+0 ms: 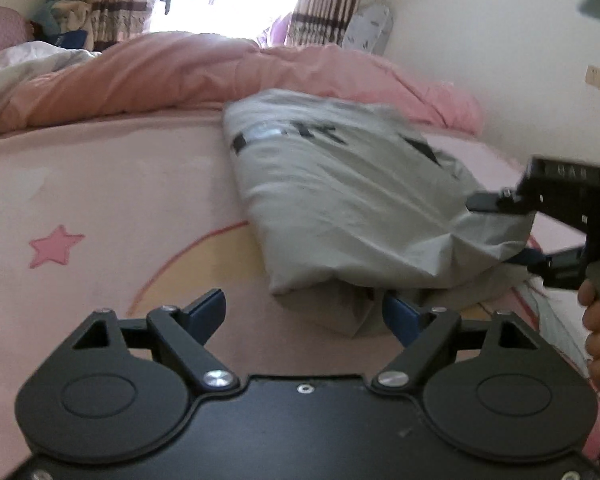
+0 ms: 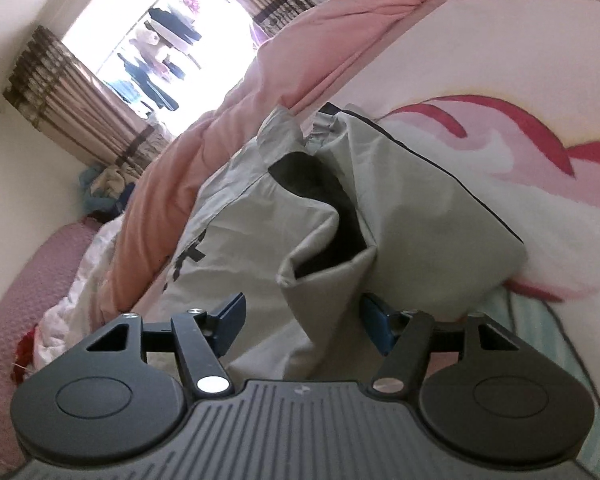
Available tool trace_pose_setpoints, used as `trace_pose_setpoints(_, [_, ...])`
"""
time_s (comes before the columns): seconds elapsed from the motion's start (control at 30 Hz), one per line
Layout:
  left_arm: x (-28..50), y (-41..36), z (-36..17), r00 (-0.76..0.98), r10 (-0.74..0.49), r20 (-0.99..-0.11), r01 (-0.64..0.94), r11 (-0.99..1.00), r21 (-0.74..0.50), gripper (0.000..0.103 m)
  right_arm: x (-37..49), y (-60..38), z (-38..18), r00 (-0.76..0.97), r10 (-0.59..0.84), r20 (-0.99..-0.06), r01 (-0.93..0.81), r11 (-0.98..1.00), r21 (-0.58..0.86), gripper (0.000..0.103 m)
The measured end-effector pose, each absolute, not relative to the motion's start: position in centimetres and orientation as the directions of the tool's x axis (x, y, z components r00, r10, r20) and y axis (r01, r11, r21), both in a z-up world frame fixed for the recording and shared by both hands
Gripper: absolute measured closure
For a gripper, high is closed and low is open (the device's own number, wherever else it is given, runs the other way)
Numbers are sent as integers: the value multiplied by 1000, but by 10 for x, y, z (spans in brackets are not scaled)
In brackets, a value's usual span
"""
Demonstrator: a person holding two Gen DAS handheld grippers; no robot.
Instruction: Fold large clothes
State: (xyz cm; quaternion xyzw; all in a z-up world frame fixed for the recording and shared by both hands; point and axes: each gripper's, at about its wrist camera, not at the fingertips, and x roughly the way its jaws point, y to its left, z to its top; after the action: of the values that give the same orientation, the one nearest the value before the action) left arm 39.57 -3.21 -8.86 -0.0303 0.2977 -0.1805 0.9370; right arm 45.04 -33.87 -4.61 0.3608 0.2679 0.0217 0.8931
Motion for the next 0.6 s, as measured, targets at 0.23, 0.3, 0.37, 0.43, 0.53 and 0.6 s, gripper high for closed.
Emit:
trace_pose_setpoints(0.23, [409, -48, -86, 727, -406, -554, 318, 914, -253, 62, 459, -332, -45, 832, 194, -519, 187, 783, 593, 99])
trace_pose_setpoints(0.3, [403, -50, -84, 731, -401, -552, 313, 916, -251, 65, 453, -334, -35, 861, 193, -471, 155, 782, 604, 100])
trace_pose_setpoints(0.37, [403, -50, -81, 736, -399, -547, 308, 917, -255, 67, 442, -342, -16, 902, 191, -387, 102, 777, 621, 101])
trace_pose_setpoints(0.43, [396, -49, -75, 738, -407, -538, 322, 913, -250, 71, 429, -356, 3, 926, 199, -320, 58, 765, 642, 101])
trace_pose_setpoints(0.53, [395, -55, -74, 729, -424, -537, 344, 906, -248, 72, 419, -387, 6, 939, 150, -309, 100, 741, 664, 101])
trace_pose_setpoints(0.6, [400, -60, -82, 715, -418, -561, 329, 909, -257, 70, 418, -410, -15, 928, 142, -345, 147, 709, 690, 101])
